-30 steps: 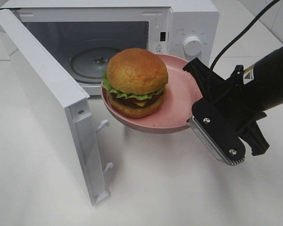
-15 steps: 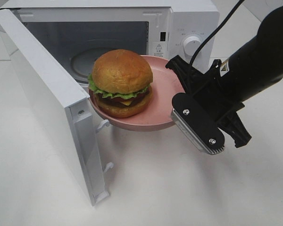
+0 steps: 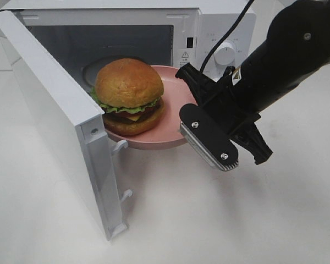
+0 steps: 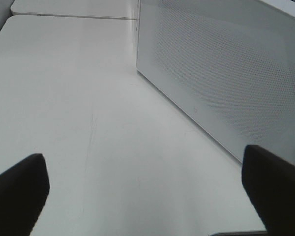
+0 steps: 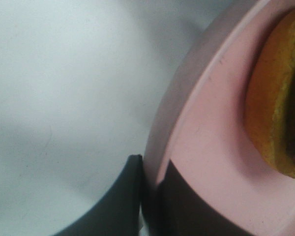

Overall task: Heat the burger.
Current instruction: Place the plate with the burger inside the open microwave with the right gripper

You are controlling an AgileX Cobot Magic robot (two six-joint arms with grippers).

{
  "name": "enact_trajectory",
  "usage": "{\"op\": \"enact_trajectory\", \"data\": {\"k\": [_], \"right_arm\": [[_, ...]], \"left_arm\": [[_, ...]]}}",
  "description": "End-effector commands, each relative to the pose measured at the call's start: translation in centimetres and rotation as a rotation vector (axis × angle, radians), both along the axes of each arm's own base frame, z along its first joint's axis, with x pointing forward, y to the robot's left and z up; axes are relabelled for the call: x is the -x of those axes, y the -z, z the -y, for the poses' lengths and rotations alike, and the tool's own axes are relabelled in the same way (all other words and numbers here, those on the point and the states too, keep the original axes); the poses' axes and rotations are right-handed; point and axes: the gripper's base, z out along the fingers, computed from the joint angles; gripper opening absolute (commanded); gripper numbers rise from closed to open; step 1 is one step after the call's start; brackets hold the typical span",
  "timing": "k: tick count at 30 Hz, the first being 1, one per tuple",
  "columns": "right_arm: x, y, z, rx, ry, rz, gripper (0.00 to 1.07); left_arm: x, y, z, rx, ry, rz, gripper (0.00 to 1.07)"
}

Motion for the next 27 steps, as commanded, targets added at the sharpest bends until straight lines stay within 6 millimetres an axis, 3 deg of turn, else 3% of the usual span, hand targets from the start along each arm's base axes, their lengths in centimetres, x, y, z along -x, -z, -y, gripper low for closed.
{"op": "enact_trajectory", "data": {"k": [1,27], "right_arm": [[-1.0,-1.0,-0.7,-0.042,0.021,0.037,0.00],[-5.8,-2.0,-4.1,-0.088,0.071,0.029,0.00]], "left_arm": [[0.2,0.0,0.0,0.004,0.001,0.021,1.00],[0.2,0.0,0.0,0.004,0.001,0.021,1.00]]}}
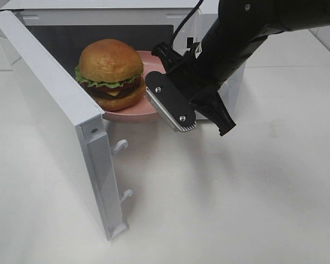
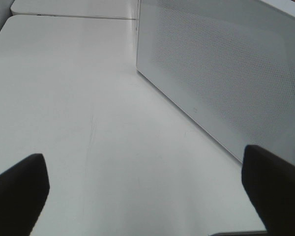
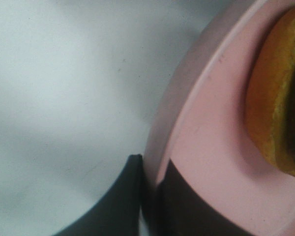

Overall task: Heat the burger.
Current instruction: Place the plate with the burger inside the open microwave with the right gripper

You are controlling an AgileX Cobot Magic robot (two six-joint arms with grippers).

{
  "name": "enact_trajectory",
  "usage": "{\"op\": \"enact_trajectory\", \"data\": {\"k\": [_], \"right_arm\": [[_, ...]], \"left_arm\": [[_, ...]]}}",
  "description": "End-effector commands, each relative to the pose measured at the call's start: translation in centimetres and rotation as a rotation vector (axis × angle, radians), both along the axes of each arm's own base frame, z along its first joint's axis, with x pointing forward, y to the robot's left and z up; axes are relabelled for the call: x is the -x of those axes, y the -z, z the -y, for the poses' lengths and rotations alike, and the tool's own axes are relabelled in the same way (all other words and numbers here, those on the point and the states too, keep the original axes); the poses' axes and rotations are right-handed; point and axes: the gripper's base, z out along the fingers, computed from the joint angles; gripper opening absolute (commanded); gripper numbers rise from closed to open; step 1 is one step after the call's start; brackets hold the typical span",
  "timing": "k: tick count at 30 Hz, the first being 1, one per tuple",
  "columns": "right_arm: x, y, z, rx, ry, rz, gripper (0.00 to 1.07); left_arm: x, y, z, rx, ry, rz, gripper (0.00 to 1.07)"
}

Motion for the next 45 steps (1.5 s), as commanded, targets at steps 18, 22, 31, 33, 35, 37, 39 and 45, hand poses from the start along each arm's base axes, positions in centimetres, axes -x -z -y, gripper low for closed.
{"op": "enact_trajectory", "data": {"k": [18,22,31,33,35,37,39,45], "right_arm": [[-3.4,-0.1,-3.2,-0.056,0.051,0.062,0.00],[-3.8,0.2,-3.5,-0.059,0.056,0.059,0.00],[-5.3,1.1,-4.6,-0.063,0.069,0.055,0.00],[-5.9,1.3,-4.8,-0.047,0.073,0.061,0.00],[-6.1,1.4,-4.9,-0.051,0.083,0.061,0.00],[-6.5,1.5,-5.2,-0.061,0.097,0.059,0.00],[-6.8,1.6,-5.4,-0.064,0.098,0.064,0.00],[-7.9,2.0,-6.1,-0.075,0.123,0.071,0.00]], "left_arm": [[0.2,0.0,0.0,0.004,0.001,0.021,1.00],[0.2,0.0,0.0,0.004,0.001,0.021,1.00],[0.2,0.0,0.0,0.004,0.001,0.021,1.00],[0.2,0.0,0.0,0.004,0.001,0.021,1.00],[0.2,0.0,0.0,0.004,0.001,0.021,1.00],[0.2,0.0,0.0,0.004,0.001,0.021,1.00],[0.2,0.0,0.0,0.004,0.001,0.021,1.00],[0.2,0.0,0.0,0.003,0.000,0.022,1.00]]}}
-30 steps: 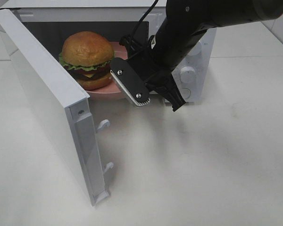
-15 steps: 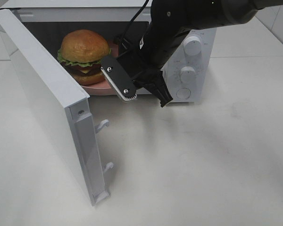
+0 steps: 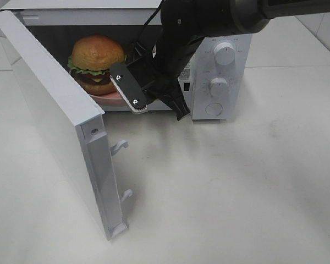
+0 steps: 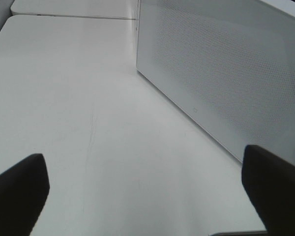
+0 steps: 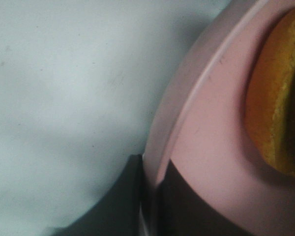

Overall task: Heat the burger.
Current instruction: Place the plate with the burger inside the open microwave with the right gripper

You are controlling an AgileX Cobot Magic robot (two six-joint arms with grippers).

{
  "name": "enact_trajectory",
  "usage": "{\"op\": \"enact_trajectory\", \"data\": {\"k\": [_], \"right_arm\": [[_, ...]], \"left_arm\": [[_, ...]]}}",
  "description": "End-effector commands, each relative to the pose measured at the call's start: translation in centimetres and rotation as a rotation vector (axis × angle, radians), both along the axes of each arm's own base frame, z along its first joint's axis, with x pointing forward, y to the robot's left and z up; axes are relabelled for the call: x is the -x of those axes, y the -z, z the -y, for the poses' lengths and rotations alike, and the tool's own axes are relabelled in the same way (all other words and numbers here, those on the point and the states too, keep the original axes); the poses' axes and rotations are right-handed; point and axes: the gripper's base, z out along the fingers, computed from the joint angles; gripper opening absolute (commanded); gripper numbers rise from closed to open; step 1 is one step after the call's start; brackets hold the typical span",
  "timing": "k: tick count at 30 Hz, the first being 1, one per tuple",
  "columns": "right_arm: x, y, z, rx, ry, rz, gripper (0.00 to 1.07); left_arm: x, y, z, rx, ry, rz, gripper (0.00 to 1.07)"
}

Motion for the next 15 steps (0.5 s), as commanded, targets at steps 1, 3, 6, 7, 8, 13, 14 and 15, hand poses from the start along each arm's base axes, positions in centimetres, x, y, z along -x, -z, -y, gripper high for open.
{"op": "enact_trajectory", "data": {"k": [1,3,6,7,8,13,14,15], "right_arm": [[-1.1,-1.3,-0.7,-0.069,0.032,0.060,0.00],[-1.3,-1.0,-0.8,-0.061,0.029,0.063,0.00],[-1.7,-0.7,-1.0,-0.047,0.028,0.067,0.01],[-2.0,-0.4,-1.1,-0.035,0.033,0.064,0.01],[-2.0,-0.4,-1.1,-0.035,0.033,0.064,0.01],[-2.7,0.1,-1.6,-0.056,0.057,0.060,0.01],[-3.0,0.3,-1.9,-0.062,0.062,0.062,0.01],[-3.0,0.3,-1.9,-0.062,0.062,0.062,0.01]], "left_arm": [[0.2,0.0,0.0,0.003,0.000,0.022,1.00],[0.2,0.0,0.0,0.003,0.000,0.022,1.00],[0.2,0.0,0.0,0.004,0.001,0.022,1.00],[0.2,0.0,0.0,0.004,0.001,0.022,1.00],[0.2,0.0,0.0,0.004,0.001,0.022,1.00],[0.2,0.0,0.0,0.004,0.001,0.022,1.00],[0.2,0.0,0.0,0.003,0.000,0.022,1.00],[0.2,0.0,0.0,0.003,0.000,0.022,1.00]]}}
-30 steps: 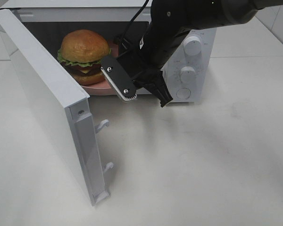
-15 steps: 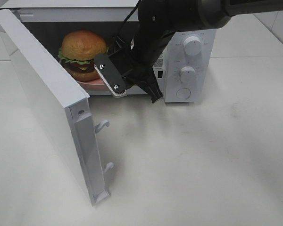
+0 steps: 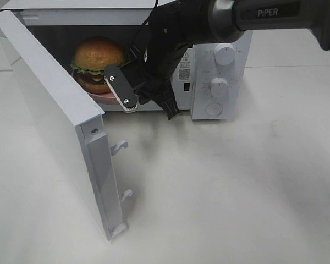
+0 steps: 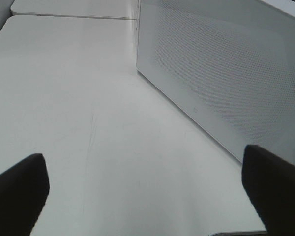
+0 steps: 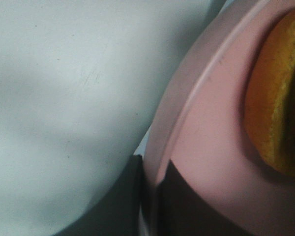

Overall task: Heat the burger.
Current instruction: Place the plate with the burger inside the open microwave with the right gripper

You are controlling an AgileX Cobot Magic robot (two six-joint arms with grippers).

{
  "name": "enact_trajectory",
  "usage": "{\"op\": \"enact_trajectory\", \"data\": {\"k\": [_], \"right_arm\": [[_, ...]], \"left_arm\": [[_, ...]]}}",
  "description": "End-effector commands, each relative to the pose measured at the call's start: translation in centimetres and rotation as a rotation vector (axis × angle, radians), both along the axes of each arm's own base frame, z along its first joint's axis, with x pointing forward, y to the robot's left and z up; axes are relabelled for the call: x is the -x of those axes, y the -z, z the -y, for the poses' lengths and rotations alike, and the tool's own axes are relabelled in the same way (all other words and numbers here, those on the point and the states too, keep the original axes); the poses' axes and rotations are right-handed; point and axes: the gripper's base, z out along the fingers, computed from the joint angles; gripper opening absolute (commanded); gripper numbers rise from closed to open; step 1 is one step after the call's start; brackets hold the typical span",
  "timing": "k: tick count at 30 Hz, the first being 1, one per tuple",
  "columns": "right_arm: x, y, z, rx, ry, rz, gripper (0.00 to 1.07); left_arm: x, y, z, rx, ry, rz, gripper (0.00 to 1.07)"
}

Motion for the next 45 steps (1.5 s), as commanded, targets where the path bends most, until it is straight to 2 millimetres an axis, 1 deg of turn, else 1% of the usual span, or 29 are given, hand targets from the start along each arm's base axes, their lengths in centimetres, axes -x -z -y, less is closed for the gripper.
{"op": "enact_trajectory", "data": {"k": [1,8,13,15,16,17,18,19,20,21,22,23,24,25,27,29,33,35,38,44,45], "right_arm": [[-1.0,-1.2,-0.6,-0.063,0.021,0.061,0.01],[-2.2,-0.6,-1.5,-0.089,0.059,0.055,0.03],[-2.9,0.0,-1.7,-0.075,0.063,0.072,0.08],[-3.1,0.2,-1.8,-0.082,0.073,0.074,0.12],[-3.1,0.2,-1.8,-0.082,0.073,0.074,0.12],[-3.3,0.3,-1.8,-0.093,0.089,0.076,0.16],[-3.3,0.3,-1.8,-0.093,0.089,0.076,0.16],[-3.5,0.4,-1.9,-0.104,0.105,0.072,0.22],[-3.5,0.5,-2.0,-0.109,0.113,0.070,0.25],[-3.5,0.5,-2.0,-0.109,0.113,0.070,0.25],[-3.5,0.5,-2.0,-0.115,0.118,0.069,0.30],[-3.5,0.5,-2.0,-0.115,0.118,0.069,0.30],[-3.5,0.5,-2.0,-0.115,0.120,0.064,0.33],[-3.5,0.5,-2.0,-0.114,0.120,0.064,0.39],[-3.5,0.5,-2.0,-0.114,0.123,0.060,0.41],[-3.4,0.6,-1.9,-0.135,0.157,0.038,0.48],[-3.2,0.7,-1.9,-0.137,0.168,0.025,0.51],[-2.8,1.0,-1.6,-0.133,0.169,0.007,0.53],[-2.6,1.0,-1.5,-0.136,0.172,-0.002,0.54],[-1.5,0.6,-1.0,-0.190,0.176,0.017,0.60],[-1.0,0.5,-0.6,-0.197,0.174,0.024,0.63]], "left_arm": [[0.2,0.0,0.0,0.003,0.000,0.022,1.00],[0.2,0.0,0.0,0.003,0.000,0.022,1.00],[0.2,0.0,0.0,0.000,-0.002,0.022,1.00],[0.2,0.0,0.0,-0.003,-0.004,0.022,1.00],[0.2,0.0,0.0,-0.003,-0.004,0.022,1.00],[0.2,0.0,0.0,-0.003,-0.004,0.022,1.00],[0.2,0.0,0.0,-0.003,-0.004,0.022,1.00],[0.2,0.0,0.0,-0.003,-0.004,0.022,1.00],[0.2,0.0,0.0,-0.003,-0.004,0.022,1.00],[0.2,0.0,0.0,-0.003,-0.004,0.022,1.00],[0.2,0.0,0.0,-0.003,-0.004,0.022,1.00],[0.2,0.0,0.0,-0.003,-0.004,0.022,1.00],[0.2,0.0,0.0,-0.003,-0.004,0.022,1.00],[0.2,0.0,0.0,-0.003,-0.004,0.022,1.00],[0.2,0.0,0.0,-0.003,-0.004,0.022,1.00],[0.2,0.0,0.0,-0.003,-0.004,0.022,1.00],[0.2,0.0,0.0,-0.003,-0.004,0.022,1.00],[0.2,0.0,0.0,-0.003,-0.004,0.022,1.00],[0.2,0.0,0.0,-0.003,-0.004,0.022,1.00],[0.2,0.0,0.0,-0.003,-0.004,0.022,1.00],[0.2,0.0,0.0,-0.003,-0.004,0.022,1.00]]}}
